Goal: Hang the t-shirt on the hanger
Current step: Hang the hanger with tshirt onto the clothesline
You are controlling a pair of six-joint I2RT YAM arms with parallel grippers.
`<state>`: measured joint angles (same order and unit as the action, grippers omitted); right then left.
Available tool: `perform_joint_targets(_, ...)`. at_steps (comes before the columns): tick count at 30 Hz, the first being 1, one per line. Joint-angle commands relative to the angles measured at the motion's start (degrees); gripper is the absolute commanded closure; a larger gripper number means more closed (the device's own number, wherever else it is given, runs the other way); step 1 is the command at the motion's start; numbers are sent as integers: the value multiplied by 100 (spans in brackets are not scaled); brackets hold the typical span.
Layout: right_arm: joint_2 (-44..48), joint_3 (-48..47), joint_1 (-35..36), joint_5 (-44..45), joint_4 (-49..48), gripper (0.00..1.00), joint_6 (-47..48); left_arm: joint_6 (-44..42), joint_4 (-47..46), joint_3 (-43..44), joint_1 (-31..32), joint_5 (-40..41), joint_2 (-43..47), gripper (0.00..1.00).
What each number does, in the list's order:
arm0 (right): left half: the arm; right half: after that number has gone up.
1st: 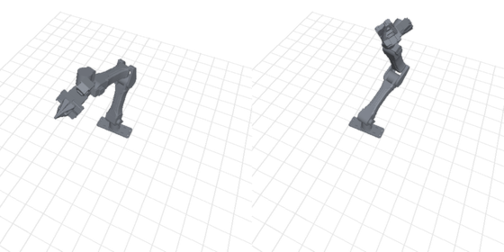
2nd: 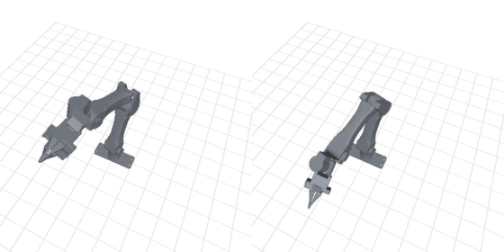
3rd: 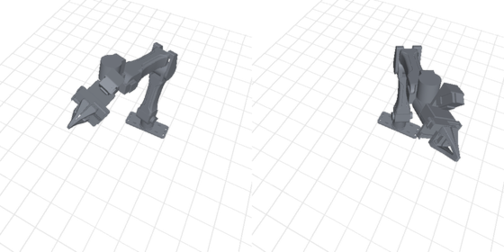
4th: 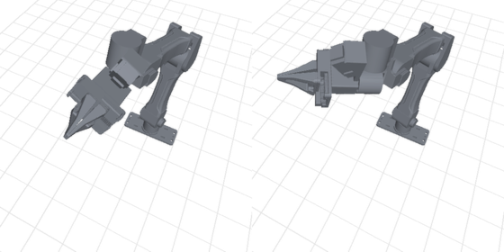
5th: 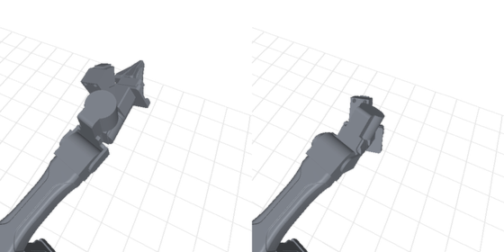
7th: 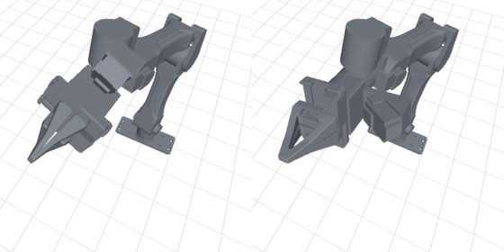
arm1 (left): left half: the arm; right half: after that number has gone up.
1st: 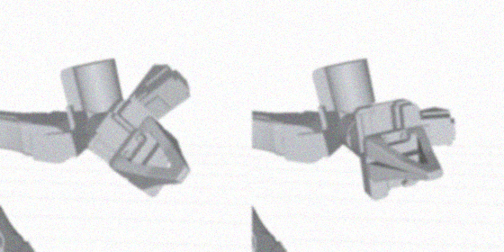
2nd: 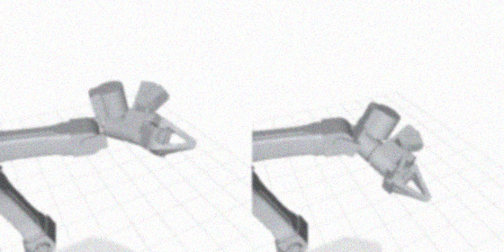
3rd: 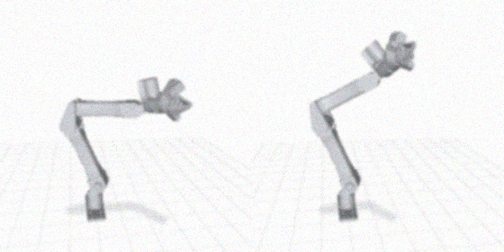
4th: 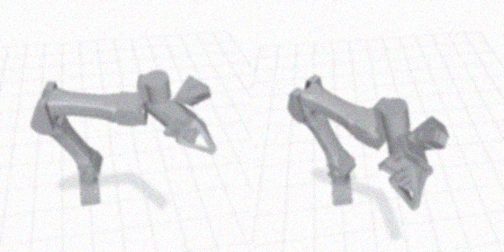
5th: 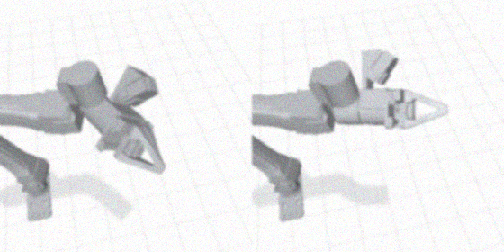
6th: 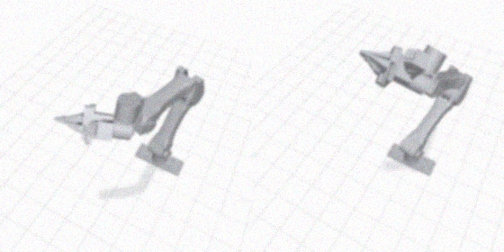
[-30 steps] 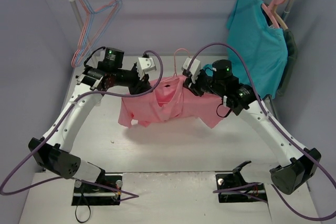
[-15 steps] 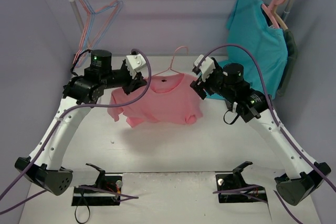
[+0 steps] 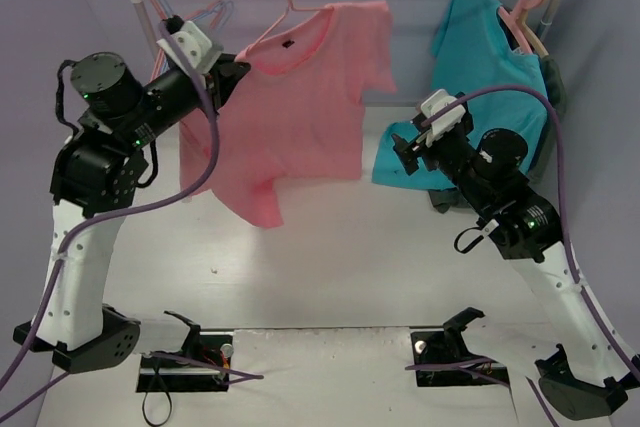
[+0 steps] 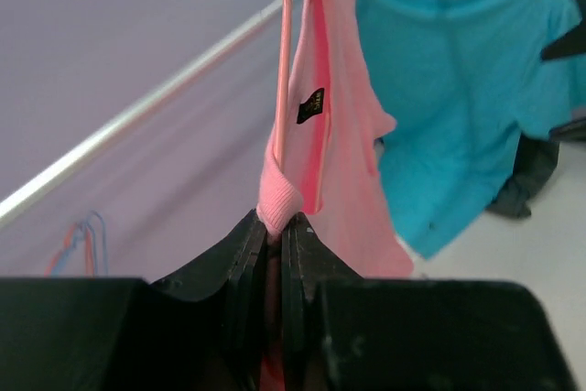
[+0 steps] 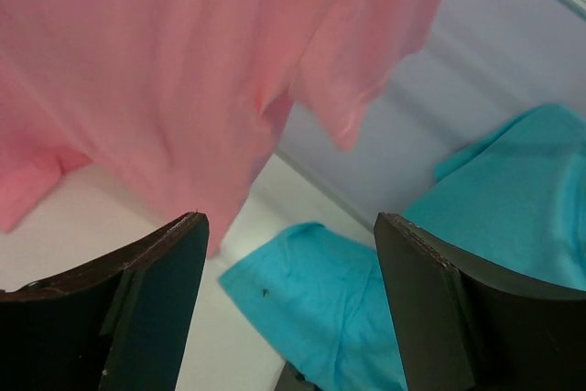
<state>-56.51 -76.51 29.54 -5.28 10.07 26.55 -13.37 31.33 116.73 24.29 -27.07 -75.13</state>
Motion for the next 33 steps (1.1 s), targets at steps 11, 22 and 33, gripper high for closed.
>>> perform_joint_targets(11,114,408,-45,106,-646,25,-448,668,-418,-55,339,1613,-308,100)
perform_joint_targets(22,79,620,-45,1,-673,25,-536,668,-636,1246,1007,4279,-1582,100)
perform_joint_targets(33,281,769,-45,-17,-471,25,-668,651,-936,1722,998,5010,-2549,100)
